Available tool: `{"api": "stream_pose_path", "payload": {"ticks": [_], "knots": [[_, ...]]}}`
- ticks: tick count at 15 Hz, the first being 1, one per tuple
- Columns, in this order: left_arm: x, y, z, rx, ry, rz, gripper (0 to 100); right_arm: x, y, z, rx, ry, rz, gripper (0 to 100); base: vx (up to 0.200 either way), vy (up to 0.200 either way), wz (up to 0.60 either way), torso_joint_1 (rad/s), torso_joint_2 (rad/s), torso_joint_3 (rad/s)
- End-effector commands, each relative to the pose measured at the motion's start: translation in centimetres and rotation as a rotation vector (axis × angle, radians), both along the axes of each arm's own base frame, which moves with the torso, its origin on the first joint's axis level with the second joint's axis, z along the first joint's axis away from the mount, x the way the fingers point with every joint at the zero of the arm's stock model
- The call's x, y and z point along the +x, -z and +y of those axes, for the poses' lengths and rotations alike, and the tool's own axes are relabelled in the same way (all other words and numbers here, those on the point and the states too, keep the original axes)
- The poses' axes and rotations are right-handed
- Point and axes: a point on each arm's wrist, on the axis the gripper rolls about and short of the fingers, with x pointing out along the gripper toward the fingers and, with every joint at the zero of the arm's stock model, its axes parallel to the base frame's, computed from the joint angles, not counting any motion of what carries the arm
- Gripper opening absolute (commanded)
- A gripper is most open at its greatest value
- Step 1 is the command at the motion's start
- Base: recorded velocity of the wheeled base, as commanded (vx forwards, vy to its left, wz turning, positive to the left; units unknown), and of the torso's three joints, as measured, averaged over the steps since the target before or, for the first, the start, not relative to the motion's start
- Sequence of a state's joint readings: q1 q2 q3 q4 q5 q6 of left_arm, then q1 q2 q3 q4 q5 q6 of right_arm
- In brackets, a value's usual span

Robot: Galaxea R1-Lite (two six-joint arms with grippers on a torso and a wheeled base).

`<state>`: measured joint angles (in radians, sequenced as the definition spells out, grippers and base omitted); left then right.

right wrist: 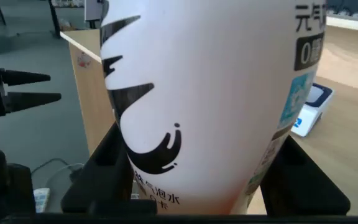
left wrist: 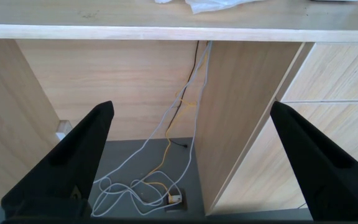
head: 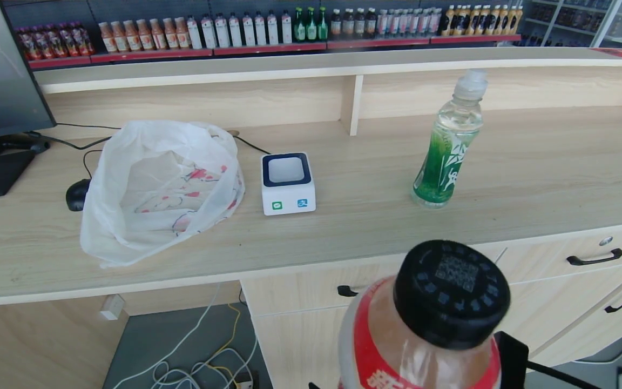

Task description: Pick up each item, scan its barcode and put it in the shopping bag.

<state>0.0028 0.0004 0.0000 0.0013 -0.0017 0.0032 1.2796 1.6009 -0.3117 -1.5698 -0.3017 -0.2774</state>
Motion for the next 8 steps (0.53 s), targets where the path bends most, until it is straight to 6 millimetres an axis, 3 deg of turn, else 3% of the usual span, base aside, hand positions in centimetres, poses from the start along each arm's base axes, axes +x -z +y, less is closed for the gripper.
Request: {"api": "stream_pose_path", "payload": {"ticks": [1, 3, 5, 8], "knots": [[0.0, 0.0, 0.0, 0.000, 0.000, 0.000, 100, 3.0, -0.4, 0.5, 0.103, 0.161, 0.100, 0, 0.000, 0.000, 0.00, 0.000, 0.00, 0.000], [0.0, 0.0, 0.0, 0.000, 0.000, 0.000, 100, 7.1, -1.3, -0.5, 0.189, 0.310, 0.117, 0, 0.000, 0.000, 0.00, 0.000, 0.00, 0.000], [0.0, 0.0, 0.0, 0.000, 0.000, 0.000, 100, 9.1, -1.4, -0.8, 0.254, 0.283, 0.154, 0, 0.000, 0.000, 0.00, 0.000, 0.00, 0.000], [0.0, 0.0, 0.0, 0.000, 0.000, 0.000, 100, 12.4, -1.6, -3.7, 0.270, 0.367, 0.134, 0, 0.000, 0.000, 0.00, 0.000, 0.00, 0.000]]}}
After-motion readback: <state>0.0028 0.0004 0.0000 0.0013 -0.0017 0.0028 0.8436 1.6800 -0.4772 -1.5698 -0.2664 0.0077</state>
